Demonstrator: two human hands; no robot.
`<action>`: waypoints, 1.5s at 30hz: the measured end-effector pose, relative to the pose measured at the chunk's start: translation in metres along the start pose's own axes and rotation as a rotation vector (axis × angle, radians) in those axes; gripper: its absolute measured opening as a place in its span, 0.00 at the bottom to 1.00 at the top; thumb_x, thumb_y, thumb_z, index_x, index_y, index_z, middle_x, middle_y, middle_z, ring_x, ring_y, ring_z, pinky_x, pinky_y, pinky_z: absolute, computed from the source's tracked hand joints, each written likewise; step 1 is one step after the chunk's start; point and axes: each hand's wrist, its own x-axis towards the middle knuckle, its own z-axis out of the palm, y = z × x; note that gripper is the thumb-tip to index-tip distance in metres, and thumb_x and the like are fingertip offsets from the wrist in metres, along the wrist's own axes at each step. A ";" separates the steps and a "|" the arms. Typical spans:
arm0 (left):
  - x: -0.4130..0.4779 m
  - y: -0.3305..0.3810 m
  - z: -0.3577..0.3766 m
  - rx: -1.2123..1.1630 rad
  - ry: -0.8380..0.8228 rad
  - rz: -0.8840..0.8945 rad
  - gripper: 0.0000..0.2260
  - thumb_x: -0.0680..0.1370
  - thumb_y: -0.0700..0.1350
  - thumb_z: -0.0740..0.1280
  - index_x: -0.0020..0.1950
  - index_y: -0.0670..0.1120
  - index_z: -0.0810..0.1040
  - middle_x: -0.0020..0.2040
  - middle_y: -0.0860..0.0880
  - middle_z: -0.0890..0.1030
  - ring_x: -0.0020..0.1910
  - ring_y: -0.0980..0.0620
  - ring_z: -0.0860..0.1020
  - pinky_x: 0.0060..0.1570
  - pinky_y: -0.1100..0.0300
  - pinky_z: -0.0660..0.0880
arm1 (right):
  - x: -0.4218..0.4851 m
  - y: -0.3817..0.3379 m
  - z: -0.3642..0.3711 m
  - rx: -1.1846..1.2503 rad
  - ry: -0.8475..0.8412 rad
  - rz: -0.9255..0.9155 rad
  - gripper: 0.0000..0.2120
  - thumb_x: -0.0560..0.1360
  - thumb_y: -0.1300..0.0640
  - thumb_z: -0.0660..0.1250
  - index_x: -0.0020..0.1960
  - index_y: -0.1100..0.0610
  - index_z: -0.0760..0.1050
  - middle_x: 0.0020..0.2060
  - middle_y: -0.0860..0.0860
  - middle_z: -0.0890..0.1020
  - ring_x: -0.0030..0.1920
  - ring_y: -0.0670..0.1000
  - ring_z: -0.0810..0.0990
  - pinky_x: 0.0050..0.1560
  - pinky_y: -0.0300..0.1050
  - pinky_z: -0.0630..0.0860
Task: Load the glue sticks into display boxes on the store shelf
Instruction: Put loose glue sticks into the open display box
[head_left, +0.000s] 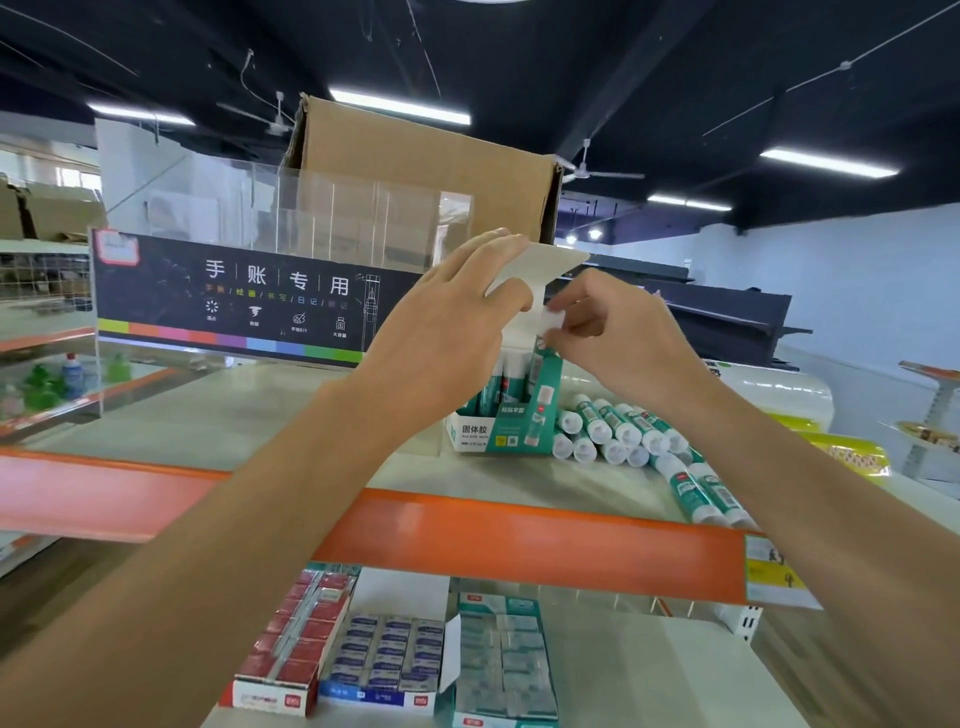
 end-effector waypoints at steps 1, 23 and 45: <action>0.000 0.000 0.001 -0.005 0.003 0.003 0.11 0.69 0.27 0.64 0.48 0.37 0.78 0.66 0.37 0.71 0.69 0.40 0.66 0.59 0.42 0.72 | 0.001 0.001 0.000 -0.017 -0.020 0.002 0.10 0.71 0.57 0.73 0.50 0.51 0.77 0.41 0.46 0.82 0.43 0.44 0.81 0.40 0.27 0.72; -0.002 -0.001 0.001 0.014 0.010 0.023 0.10 0.71 0.28 0.64 0.49 0.38 0.77 0.66 0.38 0.71 0.68 0.40 0.66 0.61 0.45 0.71 | -0.004 0.010 0.006 -0.320 -0.190 -0.049 0.22 0.74 0.70 0.56 0.54 0.51 0.82 0.57 0.48 0.79 0.56 0.51 0.77 0.57 0.47 0.74; -0.003 0.014 -0.008 0.046 -0.026 -0.001 0.11 0.72 0.30 0.63 0.53 0.37 0.77 0.67 0.38 0.69 0.69 0.41 0.64 0.62 0.47 0.67 | -0.046 0.016 -0.058 -0.568 -0.498 0.160 0.14 0.74 0.41 0.67 0.48 0.51 0.80 0.41 0.43 0.78 0.44 0.46 0.78 0.43 0.43 0.74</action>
